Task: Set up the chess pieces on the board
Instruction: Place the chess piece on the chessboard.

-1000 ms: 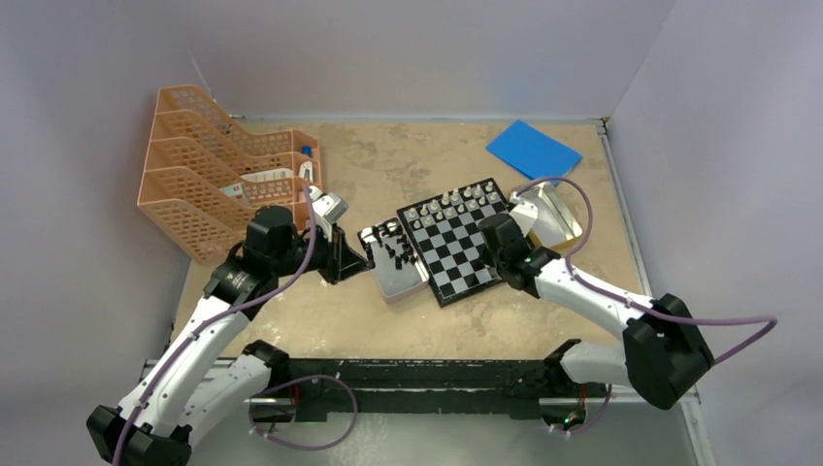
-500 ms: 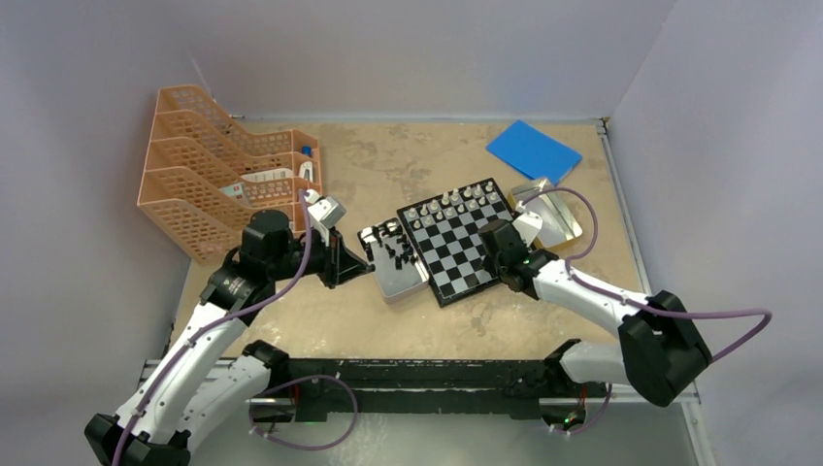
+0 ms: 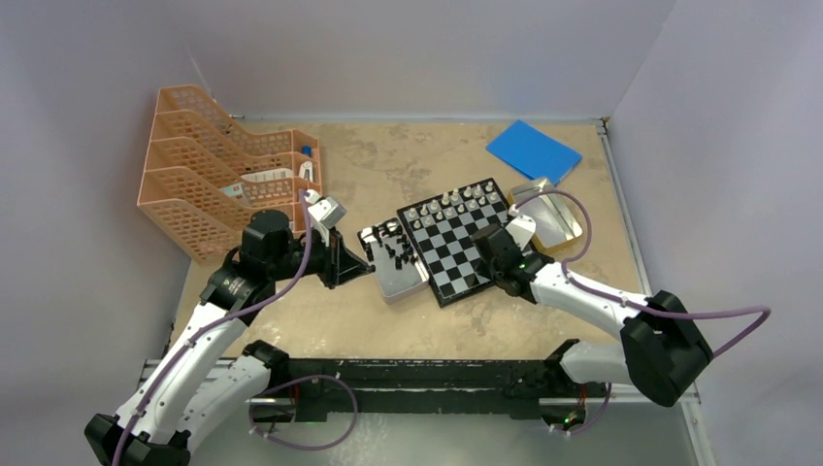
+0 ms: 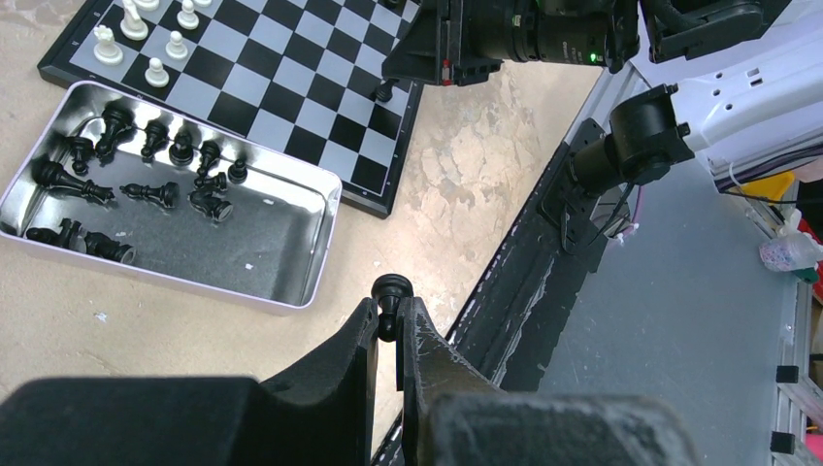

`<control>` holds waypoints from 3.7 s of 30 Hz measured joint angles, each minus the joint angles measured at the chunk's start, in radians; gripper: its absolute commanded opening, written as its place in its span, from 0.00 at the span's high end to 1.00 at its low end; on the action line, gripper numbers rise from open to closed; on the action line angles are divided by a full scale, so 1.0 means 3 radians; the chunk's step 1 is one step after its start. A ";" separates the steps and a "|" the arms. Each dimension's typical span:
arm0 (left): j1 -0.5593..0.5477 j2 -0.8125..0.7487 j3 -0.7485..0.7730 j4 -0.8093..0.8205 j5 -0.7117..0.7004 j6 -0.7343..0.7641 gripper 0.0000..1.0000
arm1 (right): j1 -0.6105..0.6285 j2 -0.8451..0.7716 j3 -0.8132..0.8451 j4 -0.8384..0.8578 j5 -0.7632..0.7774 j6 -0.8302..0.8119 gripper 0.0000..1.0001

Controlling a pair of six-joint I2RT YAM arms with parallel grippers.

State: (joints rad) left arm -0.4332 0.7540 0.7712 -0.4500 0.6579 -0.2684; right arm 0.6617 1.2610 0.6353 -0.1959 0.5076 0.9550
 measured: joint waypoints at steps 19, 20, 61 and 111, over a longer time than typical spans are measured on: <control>0.0000 0.0001 -0.0003 0.0000 0.0004 0.0000 1.00 | 0.0473 0.0223 0.0191 -0.0343 0.0470 0.0455 0.89; 0.0000 0.0001 -0.0003 0.0000 0.0005 -0.0001 1.00 | 0.0478 0.0228 0.0198 -0.0366 0.0493 0.0487 0.89; 0.0000 0.0008 -0.0003 0.0001 0.0048 0.0000 1.00 | 0.0637 0.0582 0.0500 -0.0966 0.0961 0.1091 0.74; 0.0000 0.0109 -0.0003 0.0001 0.0048 -0.0001 1.00 | 0.0637 0.0710 0.0444 -0.0913 0.0717 0.0793 0.70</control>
State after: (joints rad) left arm -0.4332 0.7868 0.7704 -0.4496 0.6724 -0.2687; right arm 0.8528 1.4738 0.7685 -0.4698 0.7227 1.1931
